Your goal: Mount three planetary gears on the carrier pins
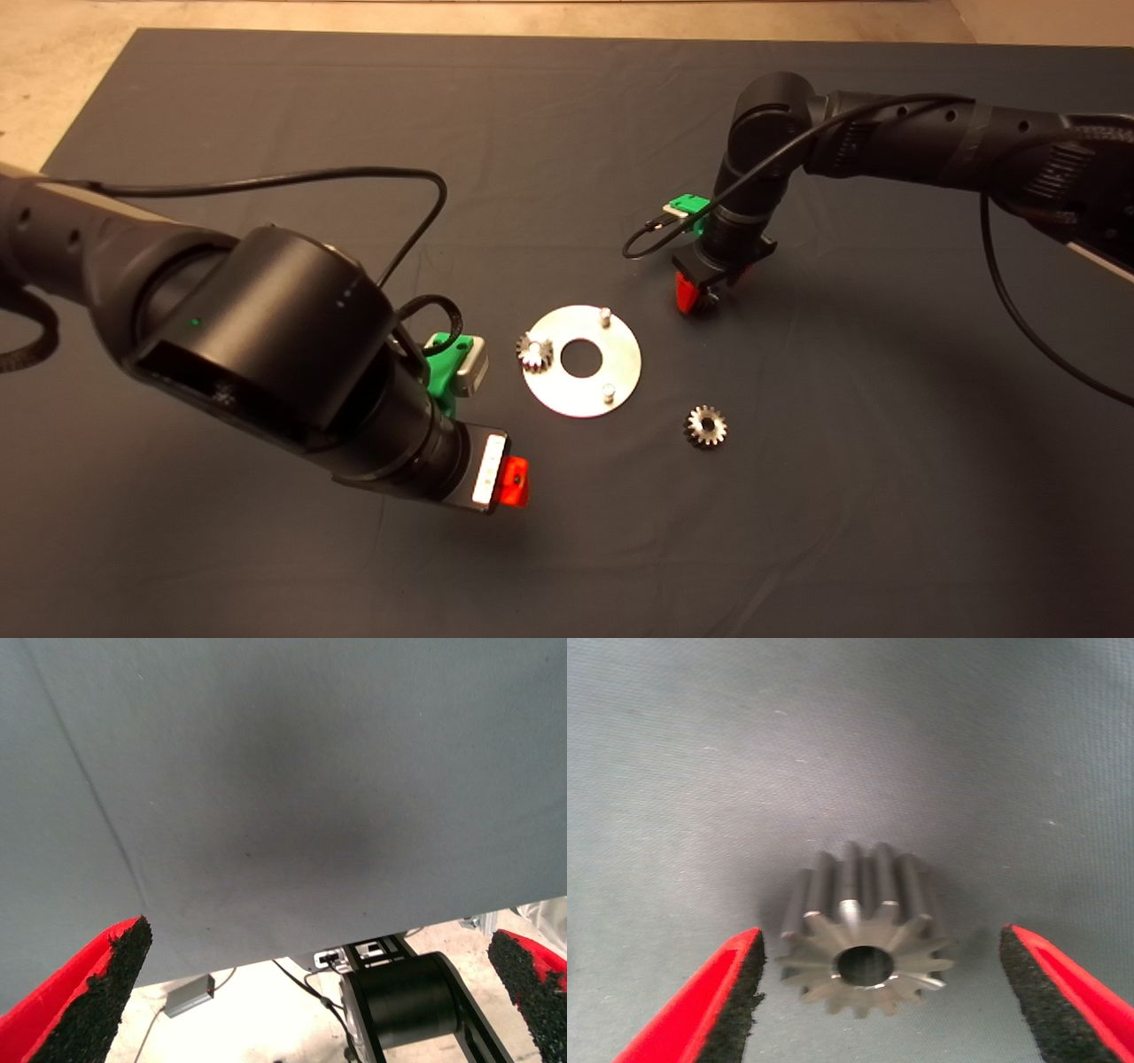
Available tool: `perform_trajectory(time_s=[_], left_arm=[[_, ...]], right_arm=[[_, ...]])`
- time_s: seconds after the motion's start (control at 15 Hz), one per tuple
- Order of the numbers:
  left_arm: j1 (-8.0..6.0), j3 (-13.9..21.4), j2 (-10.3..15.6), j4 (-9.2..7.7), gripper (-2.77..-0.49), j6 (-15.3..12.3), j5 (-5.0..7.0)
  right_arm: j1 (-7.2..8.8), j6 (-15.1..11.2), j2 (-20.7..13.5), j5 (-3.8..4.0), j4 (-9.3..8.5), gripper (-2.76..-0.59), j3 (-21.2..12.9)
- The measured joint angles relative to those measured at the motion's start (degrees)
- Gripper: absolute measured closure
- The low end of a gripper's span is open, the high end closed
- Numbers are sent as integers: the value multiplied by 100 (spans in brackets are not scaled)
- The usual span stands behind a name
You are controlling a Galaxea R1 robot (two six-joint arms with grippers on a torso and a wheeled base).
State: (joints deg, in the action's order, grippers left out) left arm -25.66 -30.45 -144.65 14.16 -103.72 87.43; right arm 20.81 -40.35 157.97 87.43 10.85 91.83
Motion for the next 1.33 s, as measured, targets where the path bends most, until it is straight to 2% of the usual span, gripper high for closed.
perform_trajectory(time_s=[0.2, 0.27, 0.47, 0.53, 0.73, 0.87, 1.33], left_arm=[[28, 11, -16, 0, -275, -2, 0], [29, 11, -13, -1, -275, -4, 2], [30, 13, -16, -1, -275, -4, 2], [30, 13, -16, 0, -275, -4, 2], [30, 28, -16, -2, -275, -9, 2], [41, 68, -16, -3, -275, -20, 1], [41, 111, -16, -3, -275, -48, 2]], right_arm=[[2, 0, 2, 0, 0, -182, -18], [0, 0, -2, 7, 0, -169, -17], [0, -1, -2, 2, 0, -164, -18], [0, -2, -5, 2, 0, -153, -18], [0, -2, -6, 2, 0, -151, -18], [0, -5, -6, -2, -2, -139, -18], [-2, -5, -5, -2, -2, -138, -16]])
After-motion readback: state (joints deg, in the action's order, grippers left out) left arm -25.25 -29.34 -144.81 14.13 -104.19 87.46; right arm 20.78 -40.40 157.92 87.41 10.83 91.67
